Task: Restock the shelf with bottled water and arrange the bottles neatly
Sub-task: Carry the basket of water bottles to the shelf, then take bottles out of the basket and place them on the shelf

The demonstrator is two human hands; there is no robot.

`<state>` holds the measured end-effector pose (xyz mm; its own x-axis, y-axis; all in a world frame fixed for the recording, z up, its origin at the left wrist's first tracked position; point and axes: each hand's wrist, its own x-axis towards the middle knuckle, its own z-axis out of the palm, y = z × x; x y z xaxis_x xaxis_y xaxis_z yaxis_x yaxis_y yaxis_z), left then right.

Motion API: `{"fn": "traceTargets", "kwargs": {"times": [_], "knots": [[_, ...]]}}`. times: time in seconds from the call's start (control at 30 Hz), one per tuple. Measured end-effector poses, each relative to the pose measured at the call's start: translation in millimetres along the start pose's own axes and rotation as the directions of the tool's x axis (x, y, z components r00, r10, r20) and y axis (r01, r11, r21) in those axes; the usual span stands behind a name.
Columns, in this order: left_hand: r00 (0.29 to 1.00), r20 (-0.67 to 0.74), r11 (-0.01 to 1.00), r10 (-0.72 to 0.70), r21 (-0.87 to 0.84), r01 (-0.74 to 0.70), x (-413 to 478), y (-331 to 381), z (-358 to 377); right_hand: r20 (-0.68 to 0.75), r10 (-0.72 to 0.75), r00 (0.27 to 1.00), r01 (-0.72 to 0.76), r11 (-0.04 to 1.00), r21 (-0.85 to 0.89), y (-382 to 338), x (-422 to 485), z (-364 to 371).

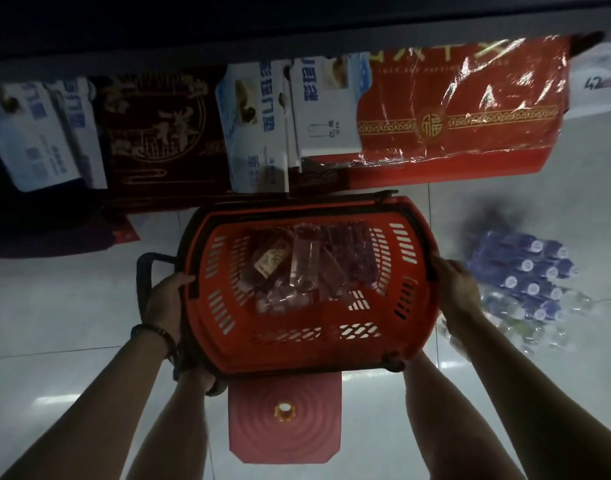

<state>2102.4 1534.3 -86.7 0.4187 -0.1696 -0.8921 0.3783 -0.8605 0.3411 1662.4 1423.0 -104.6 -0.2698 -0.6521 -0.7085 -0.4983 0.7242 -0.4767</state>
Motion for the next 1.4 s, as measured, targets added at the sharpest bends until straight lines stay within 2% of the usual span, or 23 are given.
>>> {"fn": "traceTargets", "kwargs": {"times": [0.07,0.13,0.2,0.23,0.27,0.3,0.33,0.37,0.4,0.47,0.53,0.57,0.63,0.67,0.7,0.77,0.83,0.87,0.97,1.1,1.17,1.27,1.4], "knots": [[0.999,0.022,0.998,0.035,0.048,-0.036,12.7,-2.9,-2.3,0.006,-0.059,0.998,0.060,0.996,-0.065,-2.5,3.2,0.7],[0.996,0.029,0.969,0.086,0.228,-0.090,11.2,2.1,-0.5,0.024,-0.054,0.998,0.057,0.979,-0.195,-9.2,5.9,4.6],[0.977,-0.038,0.873,0.210,0.457,-0.170,-9.2,6.5,10.3,-0.173,-0.139,0.975,0.049,0.895,-0.443,-15.2,2.5,13.5],[0.937,-0.093,0.782,0.336,0.582,-0.222,-17.3,2.8,15.5,-0.235,-0.300,0.924,0.133,0.831,-0.540,-19.5,-1.7,24.2],[0.853,-0.115,0.647,0.509,0.705,-0.291,-24.5,-1.7,21.1,-0.200,-0.459,0.866,0.257,0.750,-0.610,-30.6,-8.7,35.9],[0.720,-0.055,0.453,0.691,0.810,-0.373,-30.5,-7.0,28.2,-0.066,-0.538,0.840,0.380,0.671,-0.637,-43.2,-12.3,50.2],[0.615,0.102,0.251,0.782,0.852,-0.460,-32.9,-11.6,36.4,0.130,-0.547,0.827,0.509,0.630,-0.587,-55.8,-14.1,64.9],[0.554,0.288,0.087,0.781,0.828,-0.553,-25.5,-16.7,42.7,0.333,-0.487,0.808,0.587,0.610,-0.532,-67.4,-12.6,80.6],[0.547,0.464,-0.018,0.697,0.773,-0.634,-11.8,-20.9,47.8,0.505,-0.398,0.766,0.636,0.588,-0.501,-73.5,-9.2,98.0],[0.596,0.656,-0.112,0.462,0.710,-0.695,15.5,-22.6,62.3,0.682,-0.262,0.683,0.710,0.457,-0.536,-72.9,1.7,130.3],[0.612,0.724,-0.172,0.317,0.679,-0.714,38.5,-25.5,71.0,0.723,-0.169,0.669,0.733,0.306,-0.607,-61.4,14.0,154.2],[0.618,0.724,-0.183,0.306,0.682,-0.708,51.9,-29.2,73.7,0.727,-0.155,0.669,0.739,0.245,-0.628,-55.4,24.5,163.4],[0.608,0.735,-0.247,0.299,0.675,-0.695,77.1,-33.4,80.1,0.723,-0.192,0.664,0.746,0.243,-0.620,-47.4,39.4,174.5],[0.602,0.747,-0.282,0.281,0.664,-0.693,85.8,-32.6,84.2,0.679,-0.239,0.694,0.717,0.313,-0.623,-46.0,43.2,177.7],[0.597,0.757,-0.316,0.267,0.654,-0.688,96.2,-33.6,87.4,0.658,-0.275,0.701,0.712,0.319,-0.626,-44.2,49.1,179.6],[0.579,0.770,-0.328,0.268,0.638,-0.697,108.2,-31.9,90.6,0.643,-0.383,0.663,0.743,0.234,-0.627,-37.5,47.9,178.3],[0.577,0.775,-0.230,0.258,0.629,-0.743,106.3,-37.4,84.1,0.631,-0.442,0.637,0.762,0.239,-0.602,-16.1,28.7,172.5],[0.600,0.754,-0.200,0.267,0.653,-0.731,107.4,-36.8,81.8,0.635,-0.409,0.655,0.748,0.231,-0.622,-6.4,20.9,167.3],[0.680,0.694,-0.251,0.236,0.720,-0.647,114.6,-36.7,77.9,0.666,-0.333,0.668,0.723,0.077,-0.687,18.8,17.8,163.3],[0.663,0.678,-0.226,0.318,0.733,-0.642,106.6,-32.1,81.8,0.645,-0.345,0.682,0.677,-0.037,-0.735,6.6,9.5,170.4],[0.667,0.650,-0.195,0.364,0.753,-0.628,104.8,-37.2,80.9,0.629,-0.352,0.693,0.658,-0.046,-0.751,-4.7,-2.2,176.1],[0.737,0.561,-0.113,0.376,0.818,-0.565,108.2,-48.9,79.5,0.665,-0.374,0.646,0.718,0.001,-0.696,-12.2,-3.6,186.6],[0.842,0.416,0.071,0.343,0.882,-0.465,104.9,-46.2,86.6,0.673,-0.447,0.589,0.715,-0.100,-0.692,0.6,16.1,204.1]]}}
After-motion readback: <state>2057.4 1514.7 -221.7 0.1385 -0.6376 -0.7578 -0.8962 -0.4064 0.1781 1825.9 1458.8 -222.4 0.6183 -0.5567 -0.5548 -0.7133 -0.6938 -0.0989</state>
